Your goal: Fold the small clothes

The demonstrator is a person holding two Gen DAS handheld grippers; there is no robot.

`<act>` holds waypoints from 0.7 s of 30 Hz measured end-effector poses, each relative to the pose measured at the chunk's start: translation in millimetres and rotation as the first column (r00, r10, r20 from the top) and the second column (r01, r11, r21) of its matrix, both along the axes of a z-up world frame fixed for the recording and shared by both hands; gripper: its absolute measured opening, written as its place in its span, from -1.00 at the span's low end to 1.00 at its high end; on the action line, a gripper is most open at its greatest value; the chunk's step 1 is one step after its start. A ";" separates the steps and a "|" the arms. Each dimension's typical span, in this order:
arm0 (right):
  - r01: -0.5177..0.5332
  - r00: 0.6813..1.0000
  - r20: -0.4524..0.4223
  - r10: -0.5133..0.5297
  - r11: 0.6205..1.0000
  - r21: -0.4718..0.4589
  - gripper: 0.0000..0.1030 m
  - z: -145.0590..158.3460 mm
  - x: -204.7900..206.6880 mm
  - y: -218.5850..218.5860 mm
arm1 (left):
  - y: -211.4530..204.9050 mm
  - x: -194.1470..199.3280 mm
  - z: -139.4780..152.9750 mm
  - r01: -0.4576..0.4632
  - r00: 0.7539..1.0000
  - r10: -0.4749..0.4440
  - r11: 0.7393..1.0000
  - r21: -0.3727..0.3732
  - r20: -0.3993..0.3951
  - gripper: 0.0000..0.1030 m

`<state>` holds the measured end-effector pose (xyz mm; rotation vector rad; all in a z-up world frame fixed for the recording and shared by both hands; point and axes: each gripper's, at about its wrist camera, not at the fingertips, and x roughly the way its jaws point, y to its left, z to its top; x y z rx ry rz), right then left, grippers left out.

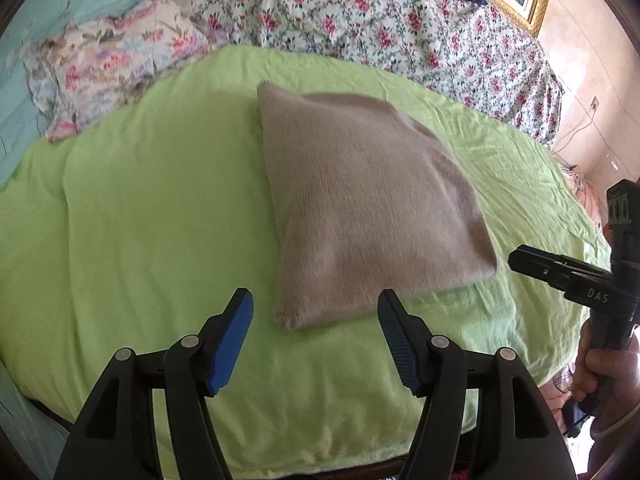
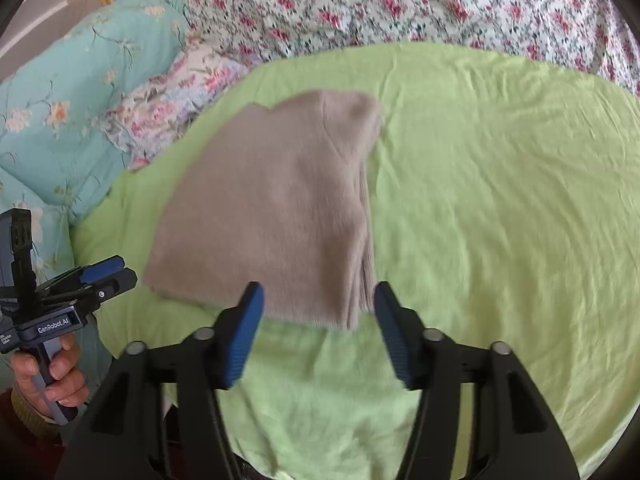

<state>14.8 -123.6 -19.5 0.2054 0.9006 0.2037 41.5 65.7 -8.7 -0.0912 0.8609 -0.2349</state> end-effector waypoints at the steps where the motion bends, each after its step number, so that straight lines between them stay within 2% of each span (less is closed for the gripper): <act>1: -0.005 1.000 0.012 0.005 1.000 0.001 0.44 6.3 1.9 0.3 | 0.2 1.5 5.1 -0.007 1.000 0.007 1.000 0.009 0.011 0.46; 4: -0.022 0.999 0.034 0.022 1.000 -0.012 0.73 18.4 -0.2 3.5 | 1.2 2.8 23.3 -0.038 0.998 0.035 0.998 0.047 0.053 0.73; 7: -0.050 0.998 0.034 0.050 0.998 -0.029 0.85 25.0 -6.5 8.0 | 3.2 1.0 36.3 -0.051 0.997 0.045 0.995 0.086 0.067 0.89; 10: -0.075 0.997 0.030 0.077 0.995 -0.065 0.92 29.2 -16.3 10.9 | 4.9 -4.5 40.6 -0.065 0.995 0.055 0.990 0.128 0.079 0.96; 15: -0.110 0.991 0.067 0.118 0.987 -0.118 0.99 40.1 -38.5 13.2 | 1.8 -23.4 42.9 -0.081 0.992 0.054 0.968 0.237 0.117 0.99; 21: -0.151 0.984 0.065 0.164 0.973 -0.172 0.99 40.3 -47.7 17.7 | -4.5 -31.4 39.3 -0.057 0.994 0.030 0.965 0.256 0.108 0.99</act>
